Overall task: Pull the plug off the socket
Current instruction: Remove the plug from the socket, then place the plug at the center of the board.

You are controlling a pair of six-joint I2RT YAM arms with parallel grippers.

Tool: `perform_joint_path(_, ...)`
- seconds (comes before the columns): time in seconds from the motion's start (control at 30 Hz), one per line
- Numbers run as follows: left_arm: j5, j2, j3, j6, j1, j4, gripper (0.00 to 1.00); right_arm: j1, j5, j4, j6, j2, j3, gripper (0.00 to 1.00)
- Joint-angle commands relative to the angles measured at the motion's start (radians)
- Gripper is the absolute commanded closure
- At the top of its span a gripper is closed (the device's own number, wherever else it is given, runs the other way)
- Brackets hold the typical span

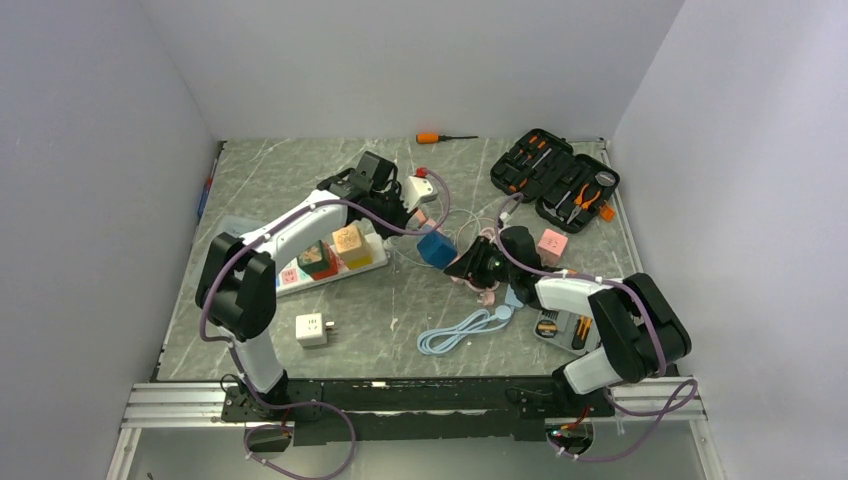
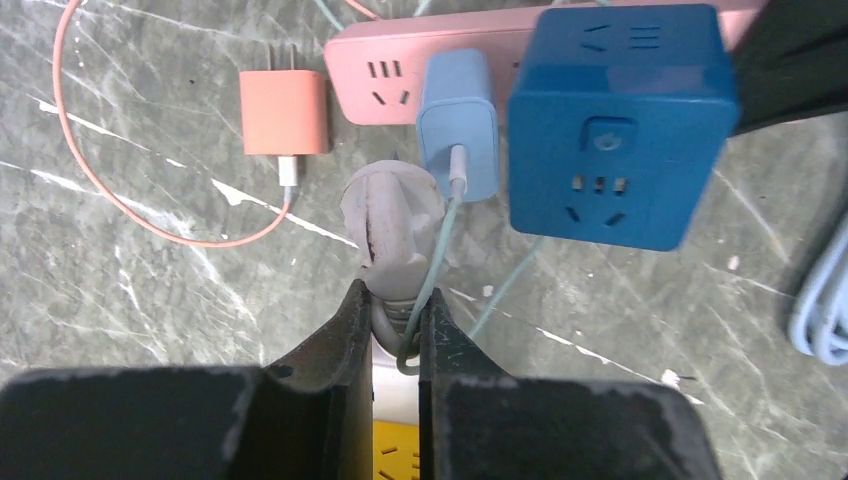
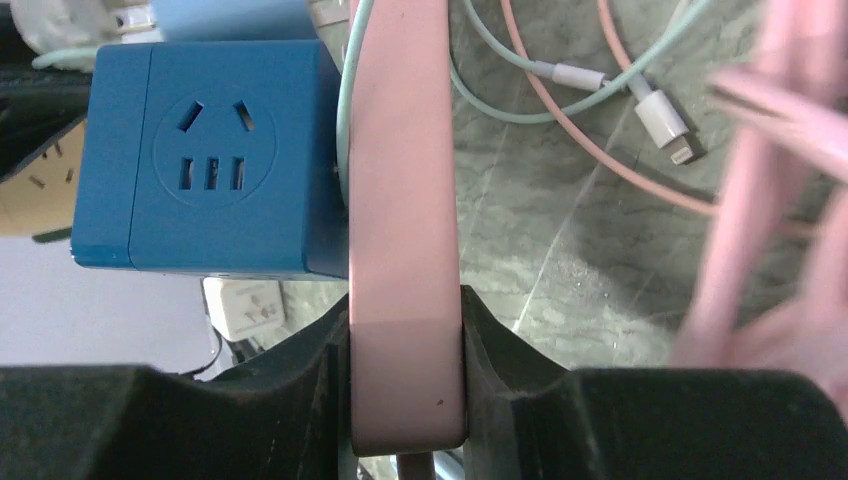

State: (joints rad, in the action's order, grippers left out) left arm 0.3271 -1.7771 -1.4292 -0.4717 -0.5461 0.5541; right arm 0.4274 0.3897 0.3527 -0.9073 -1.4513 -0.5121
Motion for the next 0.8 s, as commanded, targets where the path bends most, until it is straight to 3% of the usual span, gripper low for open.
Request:
perform_joint_path(0.0, 0.081, 0.102, -0.017, 0.03, -0.012, -0.043, 1.0, -0.01, -0.135, -0.096, 0.019, -0.008, -0.012, 1.0)
perform_joint_path(0.33, 0.072, 0.1, 0.0, 0.029, -0.013, -0.044, 0.98, -0.011, -0.07, 0.028, 0.003, 0.058, 0.027, 1.0)
perform_joint_path(0.5, -0.005, 0.097, 0.012, 0.027, -0.012, -0.033, 0.71, -0.022, -0.104, -0.01, 0.03, 0.124, 0.037, 1.0)
perform_joint_path(0.6, -0.05, 0.112, 0.029, 0.03, 0.005, -0.056, 0.71, -0.039, -0.112, -0.037, 0.049, 0.168, 0.049, 1.0)
perform_joint_path(0.77, -0.005, 0.118, 0.029, 0.02, 0.033, -0.031, 0.75, -0.046, -0.139, -0.078, 0.082, 0.211, 0.065, 1.0)
